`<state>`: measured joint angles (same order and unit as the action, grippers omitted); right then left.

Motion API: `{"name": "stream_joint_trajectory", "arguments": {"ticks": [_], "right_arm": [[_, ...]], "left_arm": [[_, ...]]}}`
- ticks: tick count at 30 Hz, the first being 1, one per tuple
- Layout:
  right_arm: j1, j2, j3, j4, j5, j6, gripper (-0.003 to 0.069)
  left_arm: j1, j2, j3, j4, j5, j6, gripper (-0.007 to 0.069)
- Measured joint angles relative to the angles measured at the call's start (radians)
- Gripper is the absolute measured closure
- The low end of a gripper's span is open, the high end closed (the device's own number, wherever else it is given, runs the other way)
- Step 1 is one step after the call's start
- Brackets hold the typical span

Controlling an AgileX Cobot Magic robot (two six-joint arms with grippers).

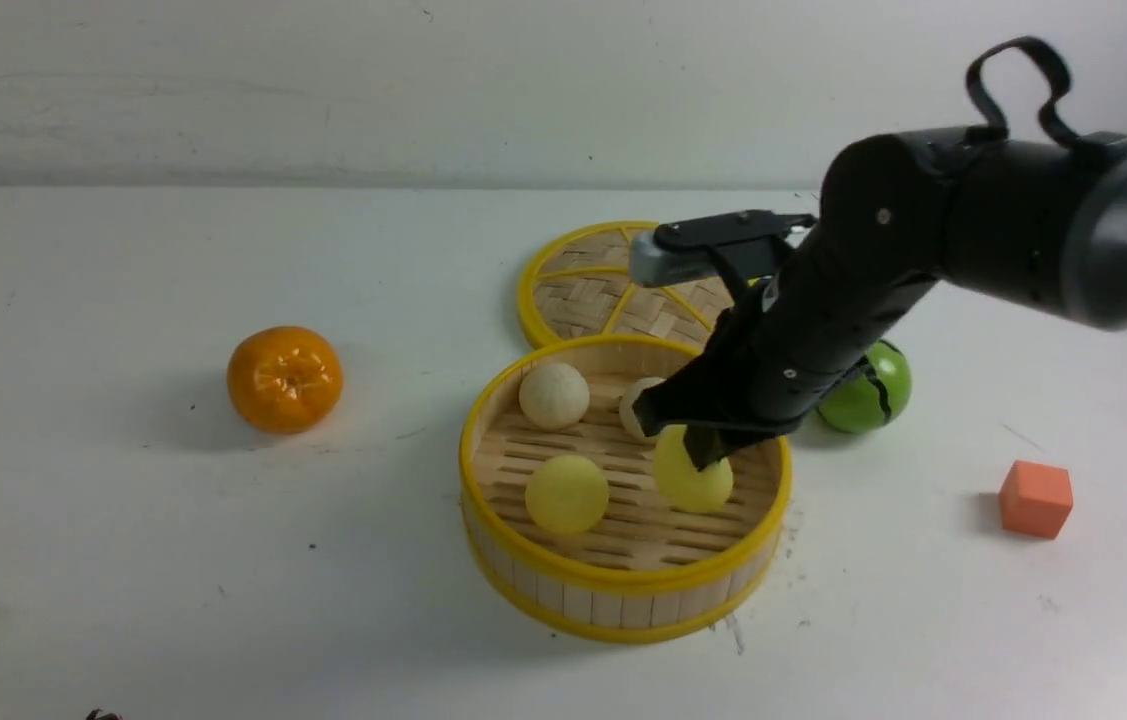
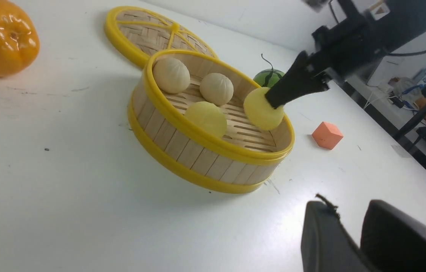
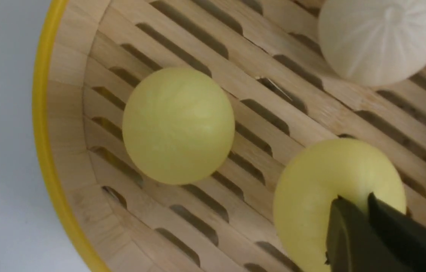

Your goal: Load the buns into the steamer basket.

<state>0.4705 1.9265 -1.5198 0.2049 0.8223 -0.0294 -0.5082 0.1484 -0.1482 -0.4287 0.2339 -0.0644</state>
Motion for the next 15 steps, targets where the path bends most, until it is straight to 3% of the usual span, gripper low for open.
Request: {"name": "stream_joint_trajectory", "arguments": {"ticks": [4,7,12,15], "right_arm": [[0.0,0.052,-0.016,-0.001,-0.006,0.029,0.0582],[0.0,0.06,-0.017,0.0,-0.011,0.029,0.0476],[0.0,0.05,-0.058,0.003,0.062,0.029,0.0241],[0.0,-0.009,-0.078,-0.001,0.16,0.038,0.019]], "left_arm": [[0.0,0.0,0.0,0.0,0.0,0.0,0.0463],[0.0,0.0,0.0,0.0,0.0,0.0,0.0461],[0.0,0.0,0.0,0.0,0.0,0.0,0.0461],[0.0,0.0,0.0,0.0,0.0,0.0,0.0461]]}}
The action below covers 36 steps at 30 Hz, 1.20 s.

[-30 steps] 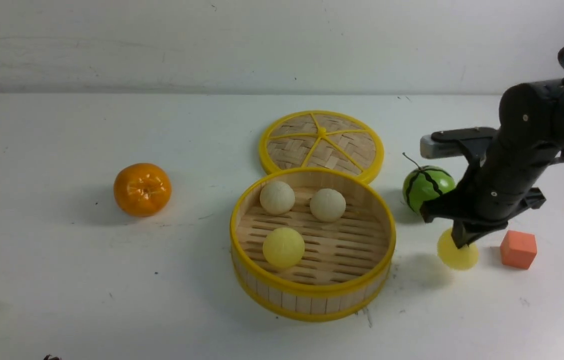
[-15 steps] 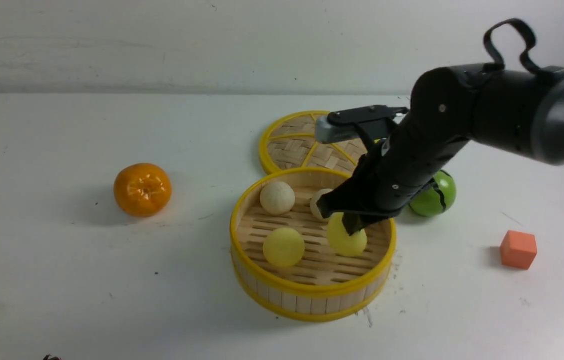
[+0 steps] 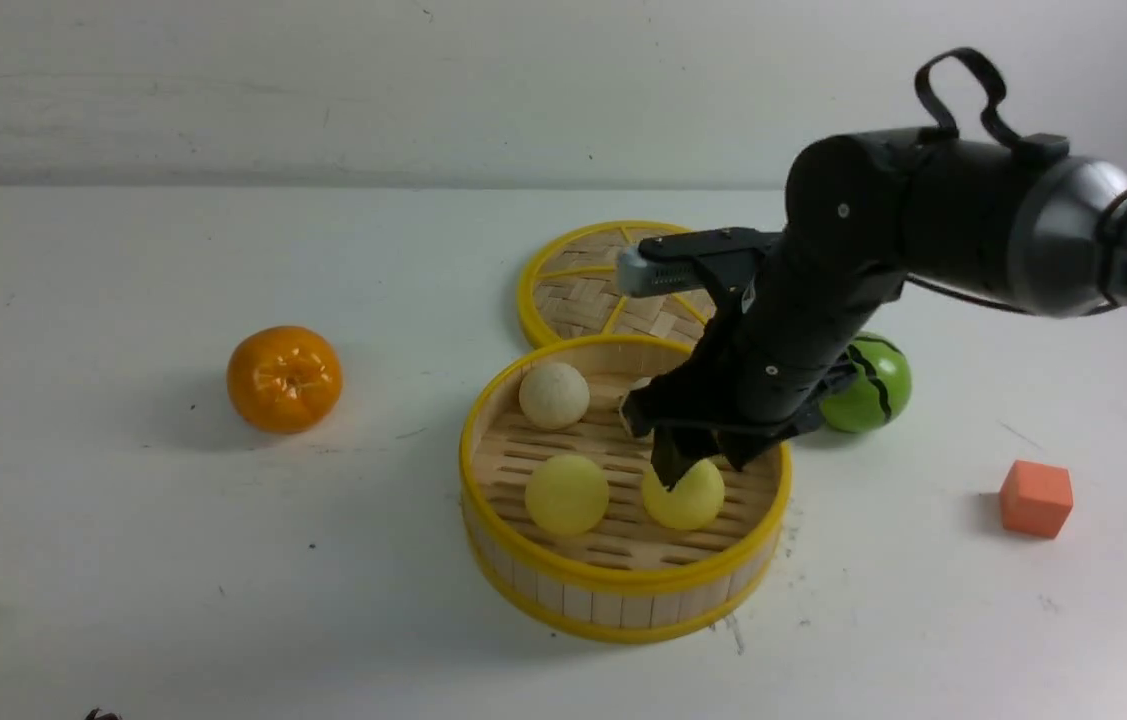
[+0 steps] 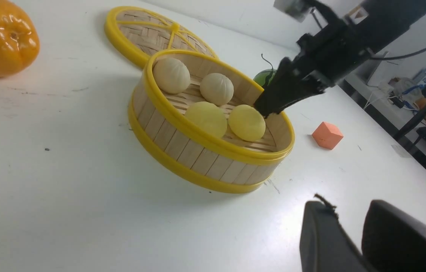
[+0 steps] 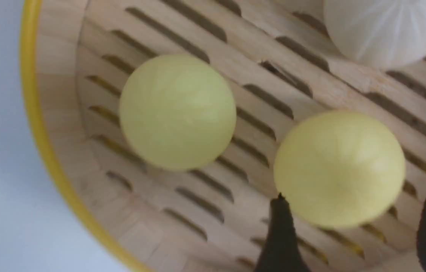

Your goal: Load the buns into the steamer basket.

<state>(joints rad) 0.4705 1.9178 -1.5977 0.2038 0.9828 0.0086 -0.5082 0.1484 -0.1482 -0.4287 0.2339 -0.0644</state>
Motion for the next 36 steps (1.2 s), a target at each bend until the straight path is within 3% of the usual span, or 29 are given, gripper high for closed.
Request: {"name": "stream_joint_trajectory", "arguments": {"ticks": [2,6,9,10,11,16,25,36], "right_arm": [[0.004,-0.085,0.002,-0.023,0.078,0.026,0.0199],[0.023,-0.262,0.048,-0.1,0.165,0.092,0.0287],[0.05,-0.465,0.154,-0.171,0.206,0.183,0.0449],[0.05,-0.476,0.154,-0.173,0.208,0.188,0.0459],[0.055,-0.571,0.223,-0.187,0.214,0.225,0.054],[0.058,-0.784,0.386,-0.196,0.211,0.289,0.0671],[0.058,-1.145,0.695,-0.246,0.189,0.299,0.0676],[0.058,-1.383,0.761,-0.253,0.254,0.299,0.0669]], "left_arm": [[0.0,0.0,0.0,0.0,0.0,0.0,0.0461],[0.0,0.0,0.0,0.0,0.0,0.0,0.0461],[0.0,0.0,0.0,0.0,0.0,0.0,0.0459],[0.0,0.0,0.0,0.0,0.0,0.0,0.0459],[0.0,0.0,0.0,0.0,0.0,0.0,0.0459],[0.0,0.0,0.0,0.0,0.0,0.0,0.0459],[0.0,0.0,0.0,0.0,0.0,0.0,0.0459],[0.0,0.0,0.0,0.0,0.0,0.0,0.0459]]}}
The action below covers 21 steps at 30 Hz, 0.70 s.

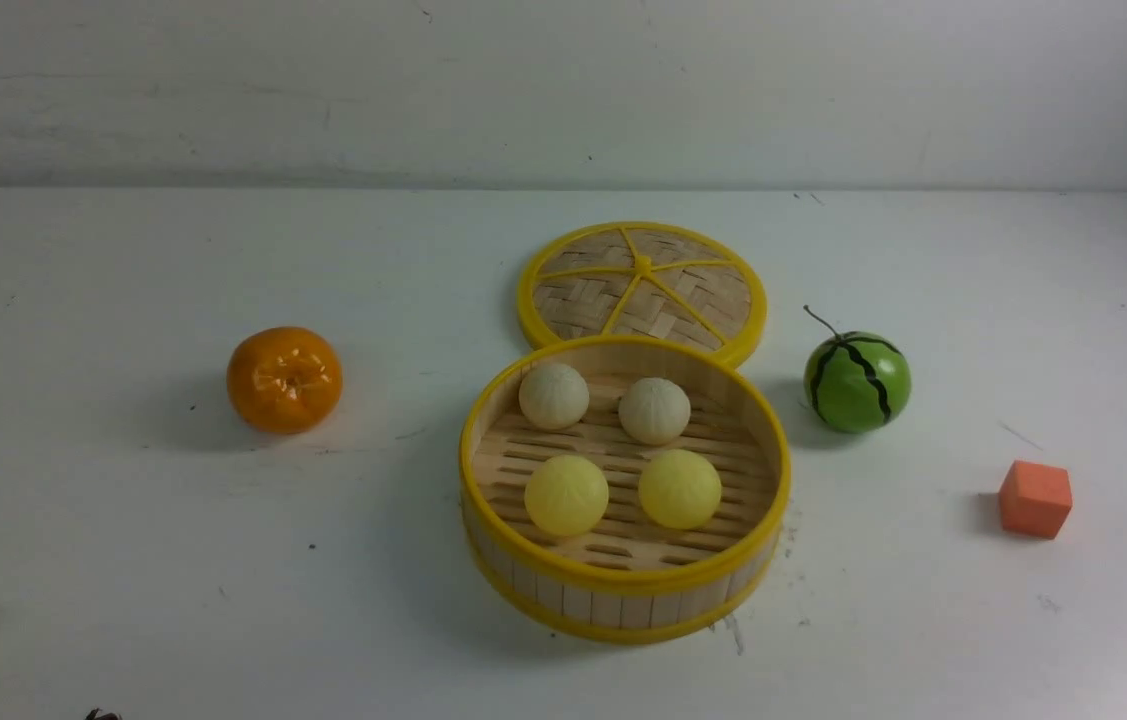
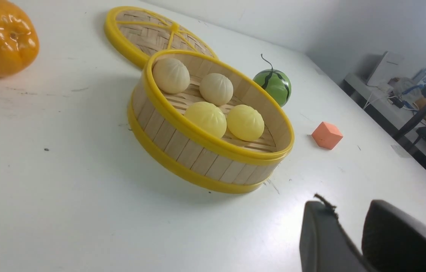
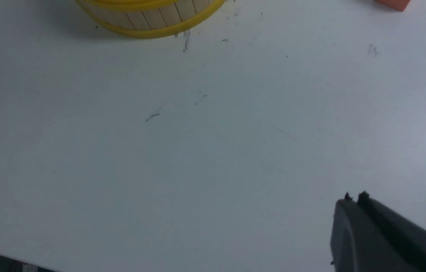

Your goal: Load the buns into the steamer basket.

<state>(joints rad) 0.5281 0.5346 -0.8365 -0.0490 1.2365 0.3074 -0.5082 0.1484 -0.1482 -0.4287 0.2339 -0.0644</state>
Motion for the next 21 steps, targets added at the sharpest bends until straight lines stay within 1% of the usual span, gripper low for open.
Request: {"name": "stream_joint_trajectory", "arguments": {"ticks": [3,5,9,10,11,12,14,15,18,21], "right_arm": [[0.0,-0.039,0.004,-0.018,0.014,0.0,0.0669],[-0.017,-0.094,0.043,-0.05,-0.034,0.0,0.0669],[-0.152,-0.224,0.216,-0.096,-0.253,0.0,0.0669],[-0.248,-0.316,0.349,-0.105,-0.398,-0.001,0.0669],[-0.258,-0.326,0.363,-0.106,-0.414,-0.001,0.0669],[-0.333,-0.405,0.487,-0.111,-0.536,-0.001,0.0669],[-0.386,-0.461,0.589,-0.119,-0.63,-0.001,0.0669],[-0.43,-0.508,0.693,-0.125,-0.719,-0.001,0.0669],[-0.466,-0.542,0.821,-0.125,-0.821,0.0,0.0669],[-0.471,-0.544,0.851,-0.125,-0.83,0.001,0.0667]], "left_arm": [[0.0,0.0,0.0,0.0,0.0,0.0,0.0459],[0.0,0.0,0.0,0.0,0.0,0.0,0.0456],[0.0,0.0,0.0,0.0,0.0,0.0,0.0452],[0.0,0.0,0.0,0.0,0.0,0.0,0.0449],[0.0,0.0,0.0,0.0,0.0,0.0,0.0449],[0.0,0.0,0.0,0.0,0.0,0.0,0.0446],[0.0,0.0,0.0,0.0,0.0,0.0,0.0444],[0.0,0.0,0.0,0.0,0.0,0.0,0.0442],[0.0,0.0,0.0,0.0,0.0,0.0,0.0442],[0.0,-0.001,0.0,0.0,0.0,0.0,0.0442]]}}
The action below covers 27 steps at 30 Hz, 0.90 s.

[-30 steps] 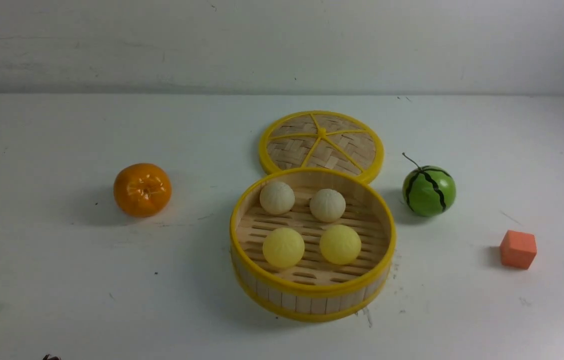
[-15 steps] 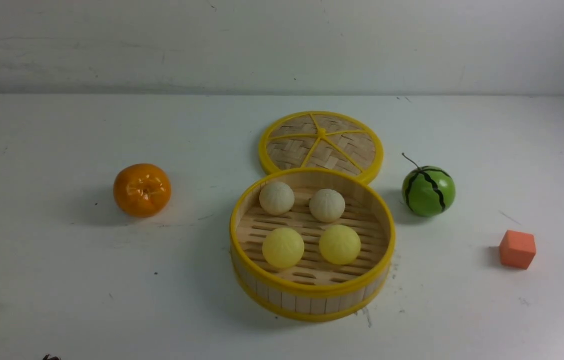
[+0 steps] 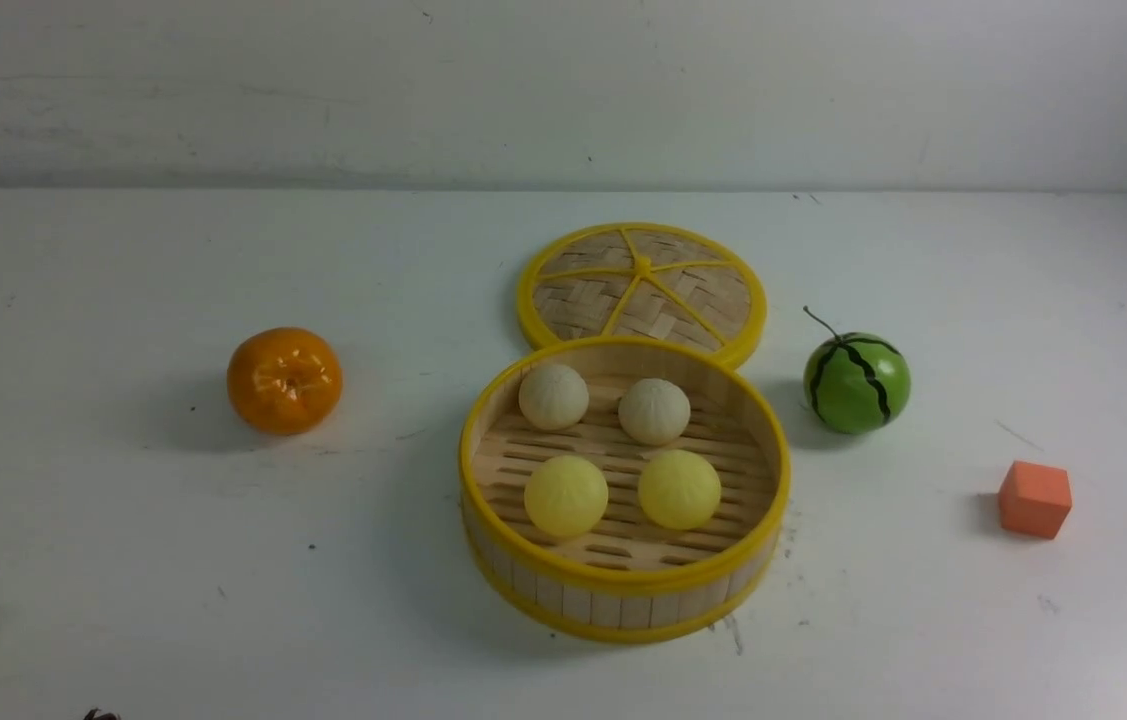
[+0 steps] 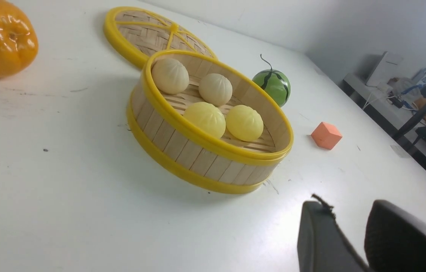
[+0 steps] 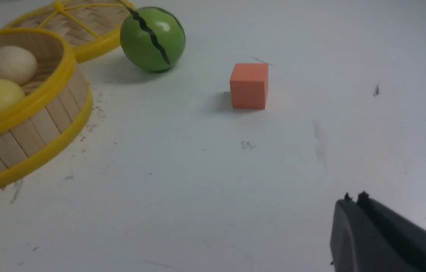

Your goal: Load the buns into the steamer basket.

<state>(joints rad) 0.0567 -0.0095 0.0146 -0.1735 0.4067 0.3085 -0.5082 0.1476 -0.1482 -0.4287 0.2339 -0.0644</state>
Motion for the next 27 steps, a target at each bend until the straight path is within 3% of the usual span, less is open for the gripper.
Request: {"name": "stream_joint_trajectory", "arguments": {"ticks": [27], "right_arm": [[-0.005,-0.001,0.001,0.005,-0.004,0.0,0.0645]], "left_arm": [[0.0,0.0,0.001,0.0,0.0,0.0,0.0439]]}}
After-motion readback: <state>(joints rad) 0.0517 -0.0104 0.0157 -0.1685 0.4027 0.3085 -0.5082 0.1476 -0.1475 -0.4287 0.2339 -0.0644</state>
